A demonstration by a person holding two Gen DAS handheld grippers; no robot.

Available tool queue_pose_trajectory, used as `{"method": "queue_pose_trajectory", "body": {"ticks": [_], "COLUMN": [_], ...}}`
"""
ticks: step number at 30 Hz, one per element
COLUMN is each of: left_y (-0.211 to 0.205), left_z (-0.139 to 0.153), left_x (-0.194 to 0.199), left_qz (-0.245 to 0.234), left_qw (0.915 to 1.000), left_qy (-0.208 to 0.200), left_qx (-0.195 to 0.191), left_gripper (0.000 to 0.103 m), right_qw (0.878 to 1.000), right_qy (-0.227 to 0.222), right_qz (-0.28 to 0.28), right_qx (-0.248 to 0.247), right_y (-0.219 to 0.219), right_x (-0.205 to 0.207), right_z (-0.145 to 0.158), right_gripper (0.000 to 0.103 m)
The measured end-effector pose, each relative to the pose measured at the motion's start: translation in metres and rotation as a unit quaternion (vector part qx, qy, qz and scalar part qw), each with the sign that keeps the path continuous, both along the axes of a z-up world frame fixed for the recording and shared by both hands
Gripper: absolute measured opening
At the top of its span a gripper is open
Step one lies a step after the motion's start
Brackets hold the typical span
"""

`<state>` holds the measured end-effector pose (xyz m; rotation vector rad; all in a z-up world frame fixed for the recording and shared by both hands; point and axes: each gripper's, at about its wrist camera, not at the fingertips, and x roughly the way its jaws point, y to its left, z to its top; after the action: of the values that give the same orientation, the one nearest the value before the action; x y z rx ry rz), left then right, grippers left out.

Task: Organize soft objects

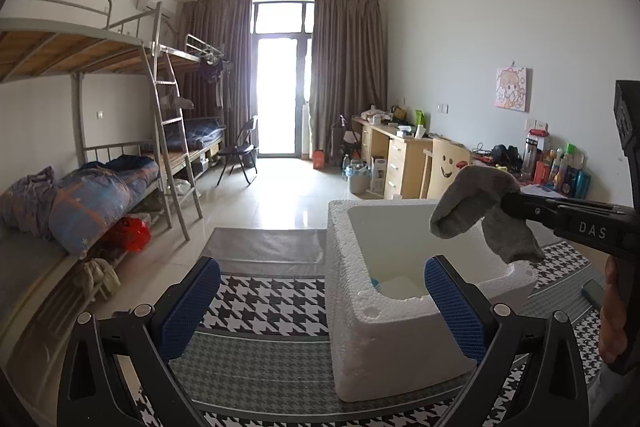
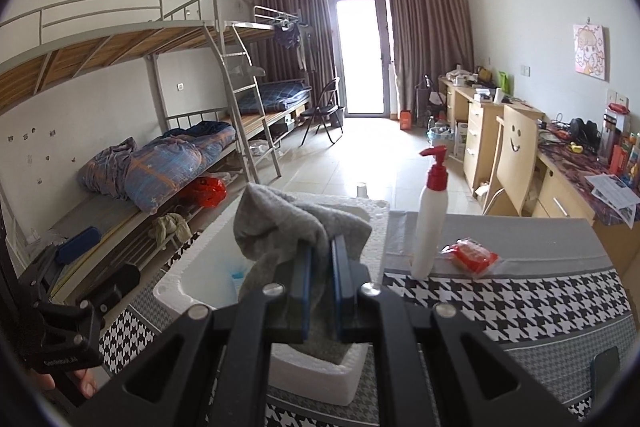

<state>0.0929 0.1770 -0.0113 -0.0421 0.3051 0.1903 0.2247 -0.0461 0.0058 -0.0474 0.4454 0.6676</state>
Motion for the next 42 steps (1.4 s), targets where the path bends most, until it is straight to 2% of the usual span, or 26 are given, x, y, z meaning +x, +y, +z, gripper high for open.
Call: {"method": "queue_pose_trajectory", "body": {"ticks": [17,19,20,21,23,35,37,39,42], "left_y": [0.013,0.016,0.017,0.019,0.021,0.014,0.009,0.005,-0.002], "left_z": [-0.006,-0.005,-0.005,-0.004,-0.004,-0.003,-0.001,0.001,0.006], "left_x": [-0.012,-0.014,-0.015,-0.015,-0.015,-0.016,-0.020,-0.022,-0.027], "left_qz": [0.003,0.007,0.009,0.010,0.013,-0.001,-0.005,-0.010,-0.017], "left_qw": [0.9998,0.9999,0.9998,0.9998,0.9998,0.9998,0.9998,0.9998,0.9996], "left_qy": [0.003,0.001,0.001,0.000,-0.001,0.005,0.001,-0.002,-0.006], "left_qx": [-0.018,-0.015,-0.015,-0.016,-0.016,-0.022,-0.019,-0.019,-0.020], "left_gripper": [0.102,0.102,0.102,0.102,0.102,0.102,0.102,0.102,0.102], "right_qw": [0.999,0.999,0.999,0.999,1.000,1.000,1.000,1.000,0.999], "right_qy": [0.031,0.035,0.038,0.039,0.029,0.010,-0.006,-0.023,-0.039], "right_qz": [0.011,0.010,0.008,0.006,0.004,0.000,-0.007,-0.008,-0.013], "right_qx": [-0.010,-0.012,-0.011,-0.009,0.003,0.007,0.008,0.011,0.014], "right_y": [0.019,0.023,0.023,0.023,0.021,0.005,0.002,-0.002,-0.011], "right_x": [0.016,0.018,0.020,0.021,0.017,-0.004,-0.012,-0.021,-0.032], "right_z": [-0.009,-0.011,-0.011,-0.011,-0.011,-0.007,-0.005,-0.004,-0.002], "right_gripper": [0.013,0.021,0.036,0.060,0.080,0.081,0.086,0.101,0.102]}}
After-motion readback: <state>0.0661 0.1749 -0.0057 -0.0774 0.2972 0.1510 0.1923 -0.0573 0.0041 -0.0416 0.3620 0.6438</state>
